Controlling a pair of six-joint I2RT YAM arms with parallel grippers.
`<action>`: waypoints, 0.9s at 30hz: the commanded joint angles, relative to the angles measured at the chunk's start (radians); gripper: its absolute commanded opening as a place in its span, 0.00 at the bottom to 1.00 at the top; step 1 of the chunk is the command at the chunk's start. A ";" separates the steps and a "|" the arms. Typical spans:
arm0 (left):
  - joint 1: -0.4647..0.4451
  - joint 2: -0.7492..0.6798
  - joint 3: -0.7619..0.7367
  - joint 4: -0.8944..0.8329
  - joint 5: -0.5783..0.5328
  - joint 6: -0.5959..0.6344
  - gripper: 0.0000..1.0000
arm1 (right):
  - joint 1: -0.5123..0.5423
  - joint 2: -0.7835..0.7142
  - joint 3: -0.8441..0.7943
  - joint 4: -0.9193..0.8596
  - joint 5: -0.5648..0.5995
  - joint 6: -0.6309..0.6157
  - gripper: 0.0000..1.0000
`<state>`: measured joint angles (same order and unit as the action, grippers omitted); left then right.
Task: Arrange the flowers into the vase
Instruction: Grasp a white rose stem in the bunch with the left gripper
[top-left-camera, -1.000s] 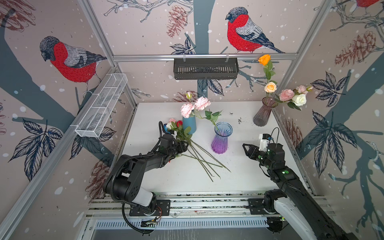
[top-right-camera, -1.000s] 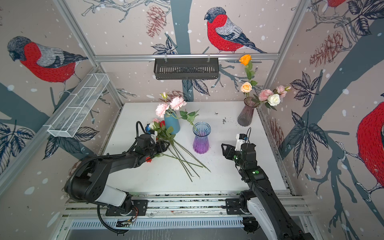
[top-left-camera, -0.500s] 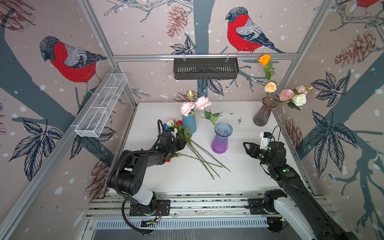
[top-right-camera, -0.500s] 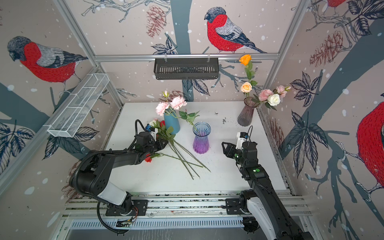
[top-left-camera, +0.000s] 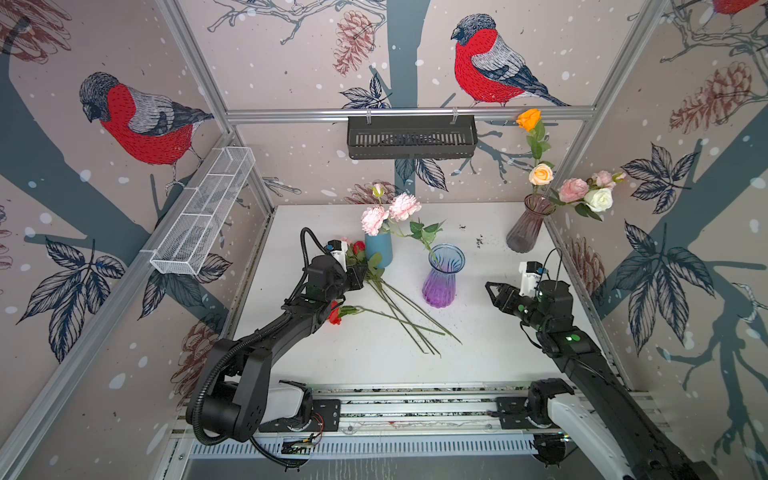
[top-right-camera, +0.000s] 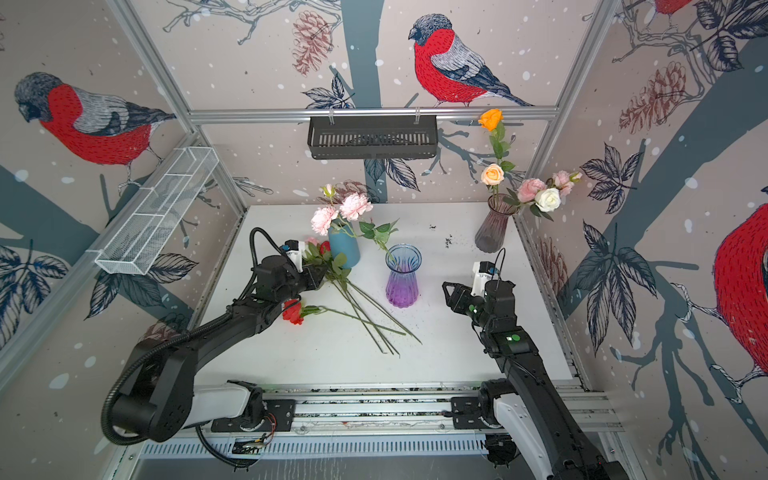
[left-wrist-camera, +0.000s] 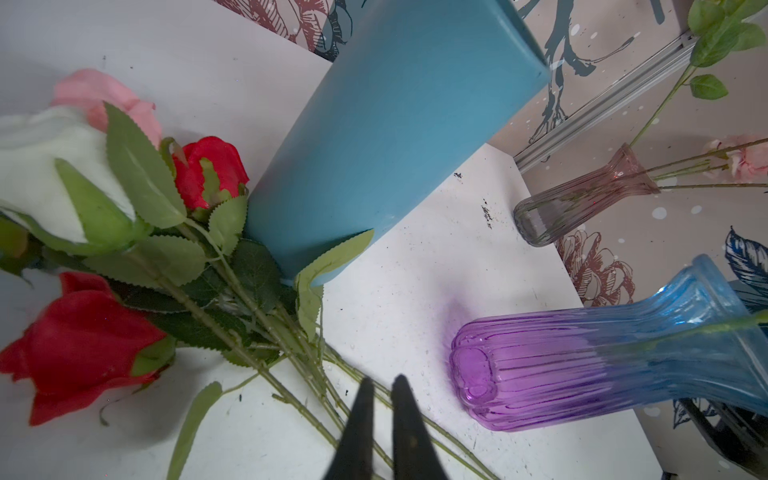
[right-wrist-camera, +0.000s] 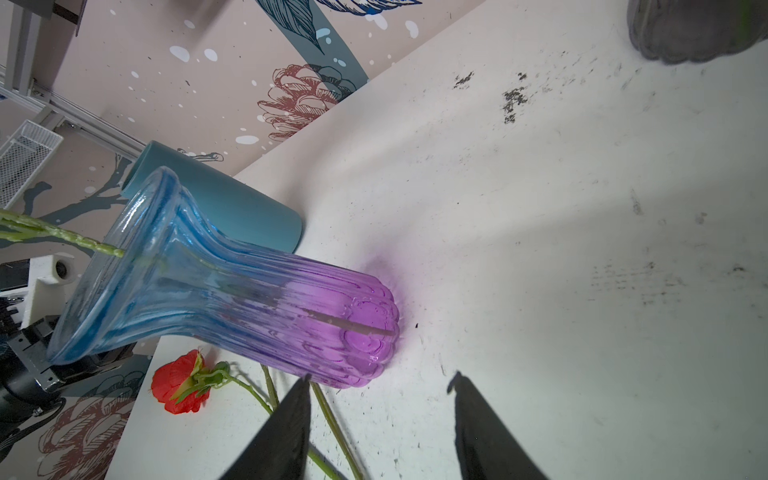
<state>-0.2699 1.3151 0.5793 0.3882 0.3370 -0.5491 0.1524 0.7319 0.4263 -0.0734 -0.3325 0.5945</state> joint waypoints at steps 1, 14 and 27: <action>0.002 0.013 -0.019 -0.027 -0.005 -0.006 0.41 | -0.001 -0.006 0.002 0.013 -0.012 -0.007 0.55; 0.003 0.254 -0.034 0.210 0.090 -0.130 0.49 | -0.002 -0.064 -0.007 -0.014 0.005 -0.011 0.55; 0.061 0.401 -0.021 0.422 0.144 -0.246 0.36 | -0.011 -0.077 -0.001 -0.030 0.011 -0.016 0.56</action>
<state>-0.2131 1.7081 0.5568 0.7036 0.4664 -0.7609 0.1429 0.6552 0.4202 -0.1059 -0.3305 0.5945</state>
